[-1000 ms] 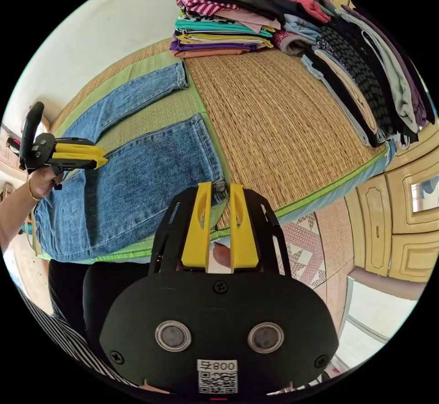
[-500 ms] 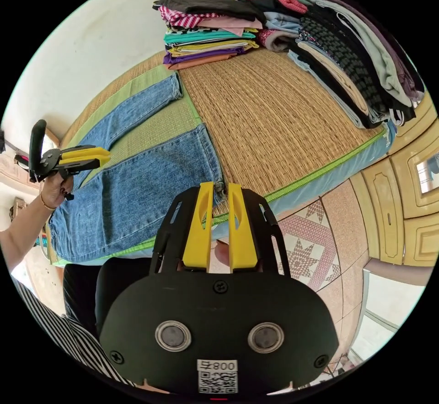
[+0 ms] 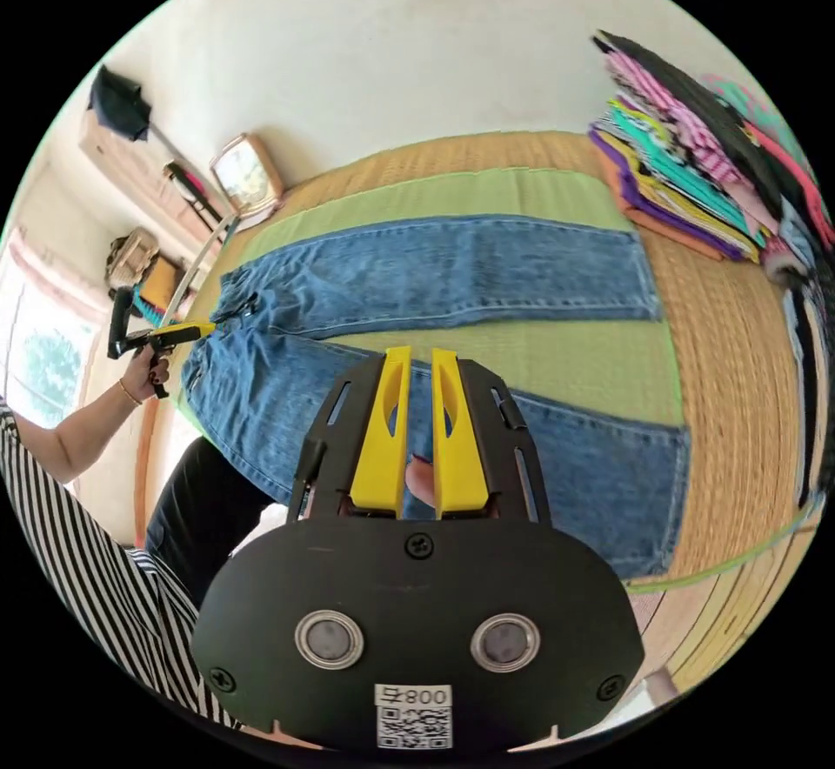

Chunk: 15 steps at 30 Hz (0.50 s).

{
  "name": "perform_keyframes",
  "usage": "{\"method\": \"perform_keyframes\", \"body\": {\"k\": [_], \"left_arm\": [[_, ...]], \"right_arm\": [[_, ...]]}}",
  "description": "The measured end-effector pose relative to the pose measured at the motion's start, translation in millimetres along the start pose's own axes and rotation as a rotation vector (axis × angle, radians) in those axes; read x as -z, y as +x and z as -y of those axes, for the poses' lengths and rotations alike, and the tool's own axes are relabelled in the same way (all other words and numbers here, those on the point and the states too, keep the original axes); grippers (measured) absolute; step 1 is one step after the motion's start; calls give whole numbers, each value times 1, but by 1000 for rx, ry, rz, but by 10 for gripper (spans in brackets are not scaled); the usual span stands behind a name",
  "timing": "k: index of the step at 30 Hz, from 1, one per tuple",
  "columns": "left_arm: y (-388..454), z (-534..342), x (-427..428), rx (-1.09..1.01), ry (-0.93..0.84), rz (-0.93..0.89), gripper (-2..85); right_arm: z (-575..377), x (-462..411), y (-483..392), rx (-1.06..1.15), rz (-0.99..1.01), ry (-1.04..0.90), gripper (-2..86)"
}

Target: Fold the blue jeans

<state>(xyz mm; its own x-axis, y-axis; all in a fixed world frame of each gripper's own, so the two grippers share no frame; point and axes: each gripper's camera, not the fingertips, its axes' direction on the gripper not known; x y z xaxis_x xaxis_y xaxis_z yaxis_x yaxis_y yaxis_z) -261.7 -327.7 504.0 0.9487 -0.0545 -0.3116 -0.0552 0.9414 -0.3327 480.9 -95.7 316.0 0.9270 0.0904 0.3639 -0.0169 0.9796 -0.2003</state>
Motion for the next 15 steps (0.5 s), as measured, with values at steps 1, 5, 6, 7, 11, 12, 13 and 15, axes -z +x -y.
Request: {"method": "perform_keyframes", "body": {"k": [1, 5, 6, 7, 11, 12, 13, 15], "left_arm": [[-26, 0, 11, 16, 12, 26, 75], [-108, 19, 38, 41, 33, 96, 78], [-119, 24, 40, 40, 31, 103, 79], [-139, 33, 44, 40, 33, 114, 81], [-194, 69, 50, 1, -3, 179, 88], [-200, 74, 51, -5, -10, 192, 90], [-212, 83, 52, -16, -14, 214, 92], [-228, 97, 53, -38, -27, 225, 95]], "right_arm": [[30, -24, -31, 78, 18, -33, 56], [125, -100, -132, 284, 42, -107, 64], [137, -110, -146, 307, 35, -115, 67], [159, -129, -171, 352, 21, -134, 71], [225, -191, -249, 490, -72, -197, 80], [232, -199, -258, 505, -87, -203, 82], [247, -212, -274, 529, -115, -208, 84], [268, -232, -294, 554, -136, -221, 87]]}}
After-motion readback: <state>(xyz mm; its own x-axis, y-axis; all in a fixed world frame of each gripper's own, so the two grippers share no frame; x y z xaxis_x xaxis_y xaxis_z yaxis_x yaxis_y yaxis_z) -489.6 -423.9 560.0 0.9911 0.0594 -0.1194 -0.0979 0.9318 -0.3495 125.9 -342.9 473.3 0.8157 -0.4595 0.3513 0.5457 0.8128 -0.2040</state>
